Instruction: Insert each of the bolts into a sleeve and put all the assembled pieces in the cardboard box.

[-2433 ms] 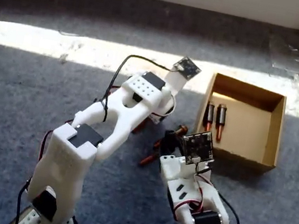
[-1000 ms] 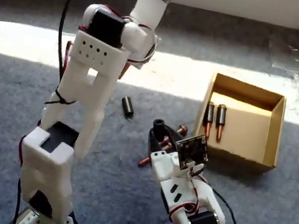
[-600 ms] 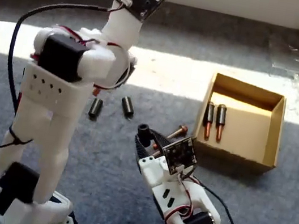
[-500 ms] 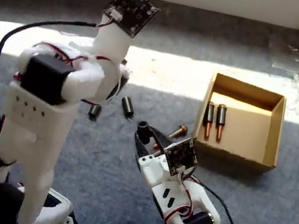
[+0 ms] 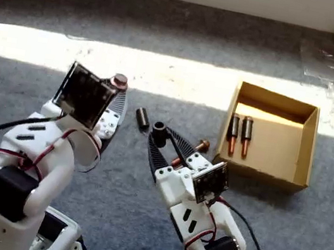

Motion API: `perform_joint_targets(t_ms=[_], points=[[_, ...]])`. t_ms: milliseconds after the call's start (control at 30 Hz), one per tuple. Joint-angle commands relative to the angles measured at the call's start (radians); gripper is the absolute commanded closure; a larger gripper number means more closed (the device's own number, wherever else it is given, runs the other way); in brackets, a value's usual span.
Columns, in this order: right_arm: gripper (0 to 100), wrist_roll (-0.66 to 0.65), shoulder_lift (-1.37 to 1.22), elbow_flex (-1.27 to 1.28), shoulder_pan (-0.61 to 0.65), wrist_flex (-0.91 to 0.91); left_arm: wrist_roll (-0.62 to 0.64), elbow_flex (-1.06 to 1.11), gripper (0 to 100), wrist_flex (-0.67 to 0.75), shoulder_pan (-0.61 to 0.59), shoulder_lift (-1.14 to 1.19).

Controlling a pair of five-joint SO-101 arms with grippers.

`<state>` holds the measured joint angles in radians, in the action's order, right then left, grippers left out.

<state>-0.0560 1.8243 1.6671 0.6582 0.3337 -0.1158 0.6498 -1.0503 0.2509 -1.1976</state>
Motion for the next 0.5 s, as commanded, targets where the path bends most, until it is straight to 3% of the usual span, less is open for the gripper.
perform_joint_targets(t_ms=[0, 200, 367, 467], points=[[99.4, 0.008, 0.013, 0.056, 0.010, -0.035, 0.000, 0.074, 99, 0.127, 0.005, -0.096], [99.4, 0.008, 0.013, 0.064, 0.044, -0.036, 0.018, 0.157, 99, 0.247, 0.012, -0.120], [99.4, 0.006, 0.013, 0.117, 0.105, -0.035, 0.244, 0.220, 99, 0.339, 0.005, -0.203], [99.4, 0.006, 0.013, 0.120, 0.105, -0.033, 0.273, 0.283, 99, 0.397, 0.005, -0.272]])
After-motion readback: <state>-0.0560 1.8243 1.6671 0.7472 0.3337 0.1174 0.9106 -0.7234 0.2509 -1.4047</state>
